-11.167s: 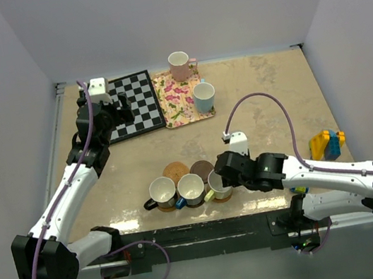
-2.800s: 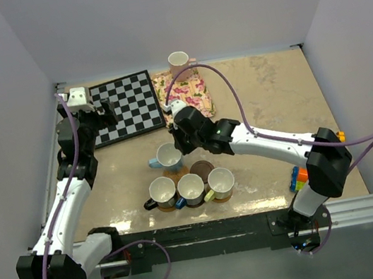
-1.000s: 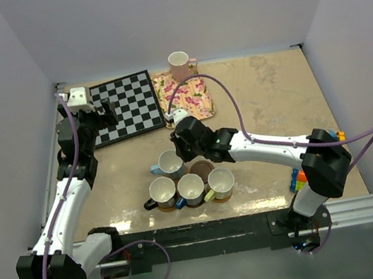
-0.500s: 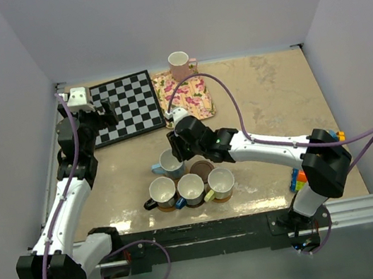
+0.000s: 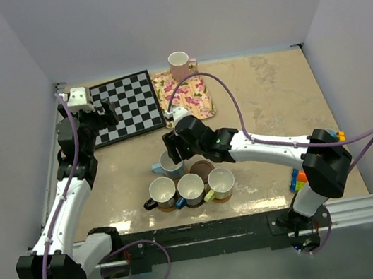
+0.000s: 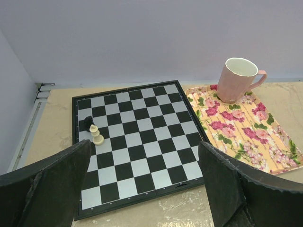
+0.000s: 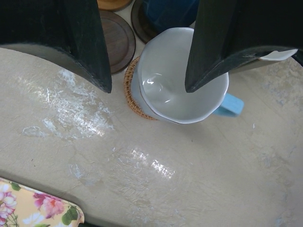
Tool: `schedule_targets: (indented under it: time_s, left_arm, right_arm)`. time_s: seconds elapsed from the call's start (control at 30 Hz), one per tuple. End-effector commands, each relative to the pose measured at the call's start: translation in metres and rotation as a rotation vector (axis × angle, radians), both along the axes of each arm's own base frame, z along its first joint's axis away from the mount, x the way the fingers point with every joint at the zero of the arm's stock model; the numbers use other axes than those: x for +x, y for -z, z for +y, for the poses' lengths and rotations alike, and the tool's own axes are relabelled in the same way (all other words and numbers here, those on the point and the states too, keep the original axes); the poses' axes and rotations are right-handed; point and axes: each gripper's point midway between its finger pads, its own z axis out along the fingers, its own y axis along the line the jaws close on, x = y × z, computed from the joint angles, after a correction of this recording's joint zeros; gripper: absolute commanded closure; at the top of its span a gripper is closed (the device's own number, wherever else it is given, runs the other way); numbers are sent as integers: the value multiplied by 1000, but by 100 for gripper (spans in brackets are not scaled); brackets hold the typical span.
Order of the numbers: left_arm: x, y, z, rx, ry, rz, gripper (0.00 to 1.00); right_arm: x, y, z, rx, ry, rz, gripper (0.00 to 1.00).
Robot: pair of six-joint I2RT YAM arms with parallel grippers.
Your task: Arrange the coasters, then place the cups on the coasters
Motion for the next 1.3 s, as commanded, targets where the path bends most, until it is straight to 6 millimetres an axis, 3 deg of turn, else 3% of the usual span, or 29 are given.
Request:
schedule_targets:
  time_s: [0.0,0.17,0.37,0.57,0.7,0.97,1.07,1.23,1.27]
  left_arm:
    - [1,-26,-1,-15,7,-59,0]
    - [1,-26,1,-12,-7,-54,0]
    - [2,-27,7,-17,-40,-56,0]
    - [2,-25,8,-19,-45,-51,0]
    - [2,-25,8,-24,-45,-50,0]
    - [5,-20,4,-35,-33,-38,0]
    - [5,-17,4,-36,-35,-32,0]
    - [8,-11,2,-39,-26,-16,0]
    - [9,-10,2,-40,-25,-13,0]
  right_arm:
    - [15,-61,9,102,16,-129,32]
    - [30,-87,1,101,46,-185,30]
    - [59,-114,-27,138,113,-222,29]
    - [106,-133,-76,146,208,-278,28]
    - [141,-152,-90,179,279,-345,25]
    - [235,-155,-103,291,466,-368,24]
    - [271,-138,-107,299,519,-336,25]
    - [316,-101,-108,326,596,-269,27]
    - [325,-102,-107,335,603,-277,27]
